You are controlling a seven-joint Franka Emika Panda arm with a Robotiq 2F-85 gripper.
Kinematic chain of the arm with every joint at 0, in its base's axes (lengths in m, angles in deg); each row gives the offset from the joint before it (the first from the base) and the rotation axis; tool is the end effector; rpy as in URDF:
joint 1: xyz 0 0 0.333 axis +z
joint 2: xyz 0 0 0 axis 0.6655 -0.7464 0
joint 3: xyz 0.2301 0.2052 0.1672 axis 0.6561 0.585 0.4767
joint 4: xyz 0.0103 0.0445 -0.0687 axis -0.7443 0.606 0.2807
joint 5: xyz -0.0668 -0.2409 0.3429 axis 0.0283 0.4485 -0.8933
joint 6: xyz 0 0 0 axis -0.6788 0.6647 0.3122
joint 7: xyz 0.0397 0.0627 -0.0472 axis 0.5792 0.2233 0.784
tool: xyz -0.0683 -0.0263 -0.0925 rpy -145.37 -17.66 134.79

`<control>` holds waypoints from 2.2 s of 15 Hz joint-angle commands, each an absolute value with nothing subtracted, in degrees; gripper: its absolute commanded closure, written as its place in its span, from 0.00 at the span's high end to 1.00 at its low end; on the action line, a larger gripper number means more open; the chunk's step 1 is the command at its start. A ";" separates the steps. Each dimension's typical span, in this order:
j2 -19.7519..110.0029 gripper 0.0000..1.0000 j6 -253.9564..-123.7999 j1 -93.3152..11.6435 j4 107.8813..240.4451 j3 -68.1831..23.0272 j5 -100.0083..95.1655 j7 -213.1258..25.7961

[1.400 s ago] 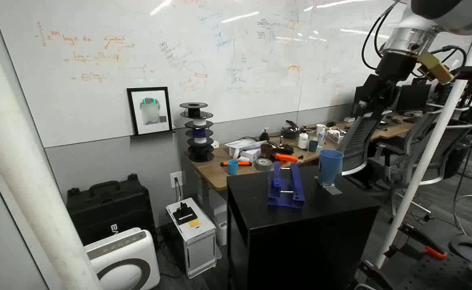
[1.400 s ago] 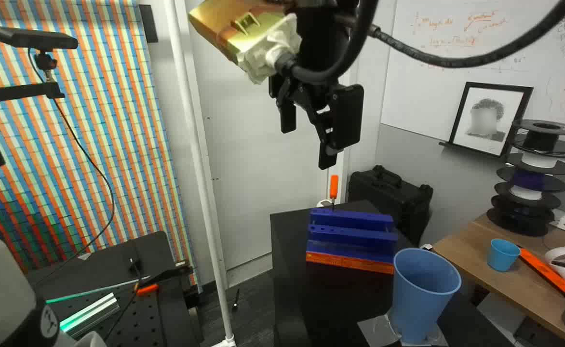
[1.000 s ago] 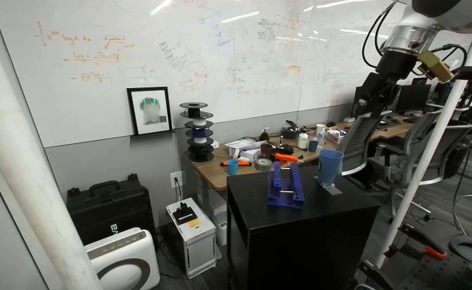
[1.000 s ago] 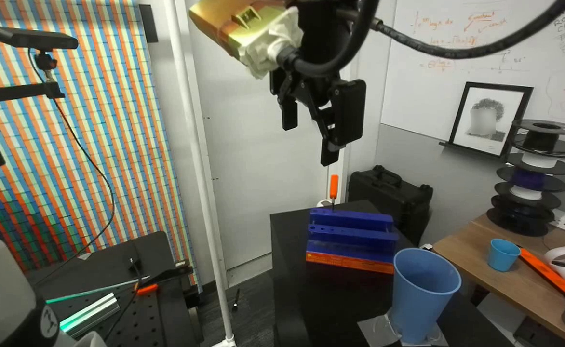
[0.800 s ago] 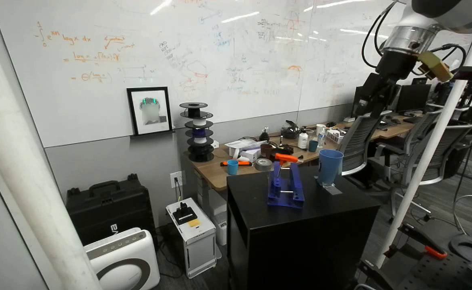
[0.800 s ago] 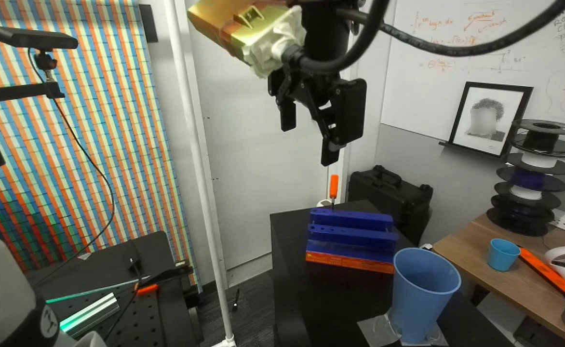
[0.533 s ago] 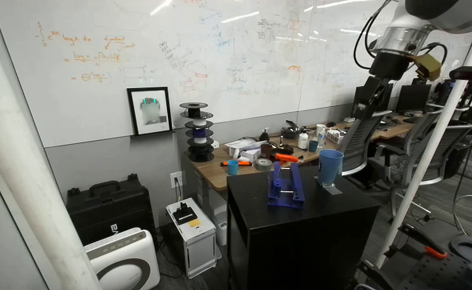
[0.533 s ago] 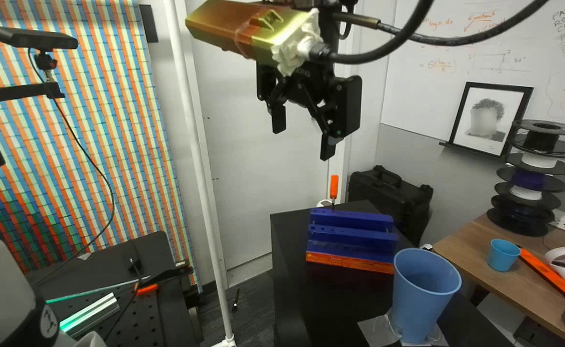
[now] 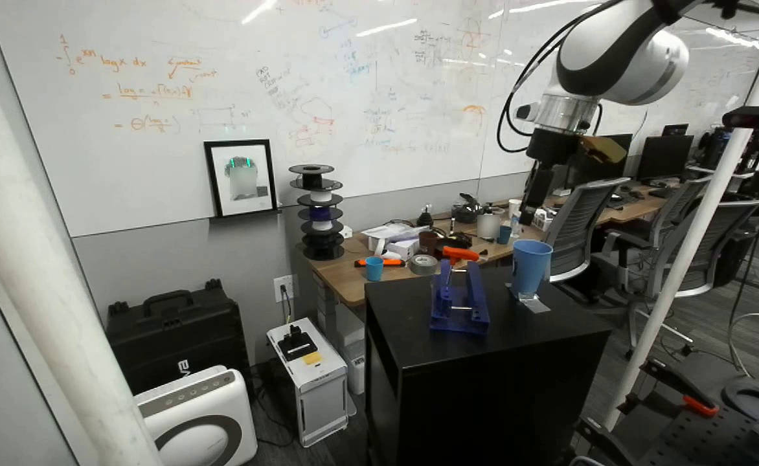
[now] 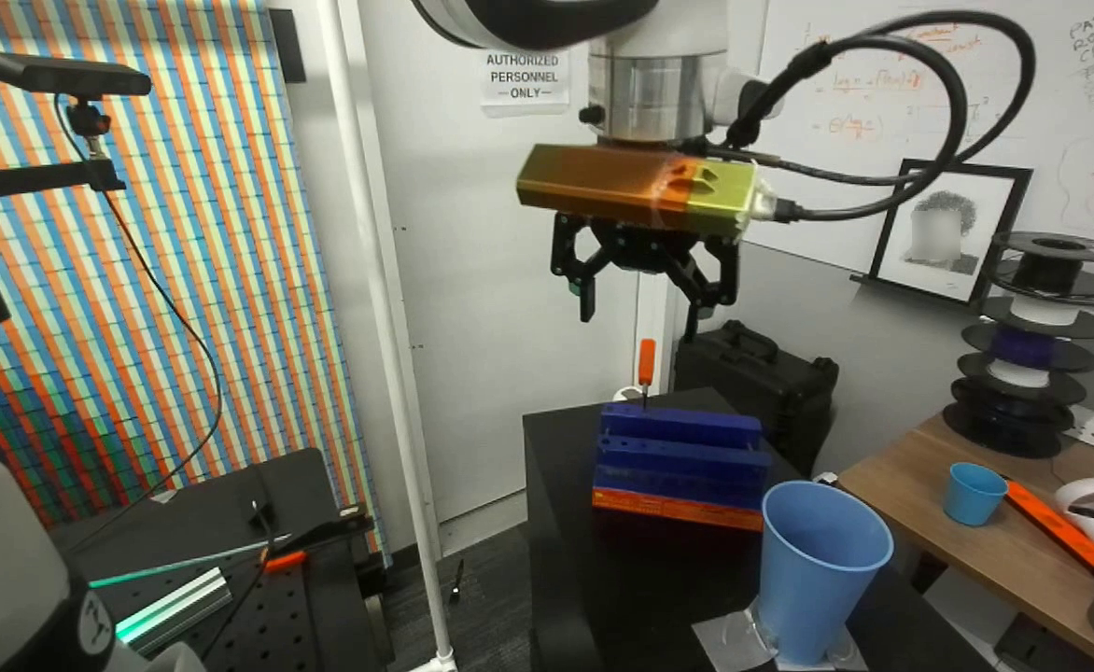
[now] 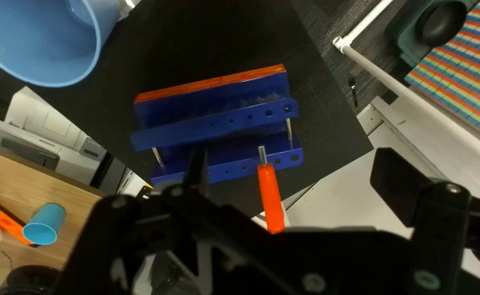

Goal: Pick up the orange object tool and put it in the cup

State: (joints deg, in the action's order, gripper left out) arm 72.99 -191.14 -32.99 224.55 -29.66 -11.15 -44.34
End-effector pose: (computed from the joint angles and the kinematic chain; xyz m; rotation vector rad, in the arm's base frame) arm 0.4765 -0.0171 0.3689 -2.8985 -1.0116 -0.1944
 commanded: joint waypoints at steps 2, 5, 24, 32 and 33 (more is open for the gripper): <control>62.49 1.00 -197.18 -34.82 218.10 -27.10 -15.85 -32.65; 57.47 1.00 -199.31 -36.31 215.11 -23.92 -19.33 -27.85; 48.12 0.15 -202.99 -44.09 208.43 -10.32 -19.02 -26.77; 60.85 0.15 -201.71 -42.12 213.90 -9.01 -20.15 -28.75; 63.17 0.15 -201.17 -41.72 214.71 -9.44 -20.31 -29.46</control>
State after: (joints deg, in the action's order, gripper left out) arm 54.98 -202.74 -42.79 211.06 -9.20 -18.50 -28.15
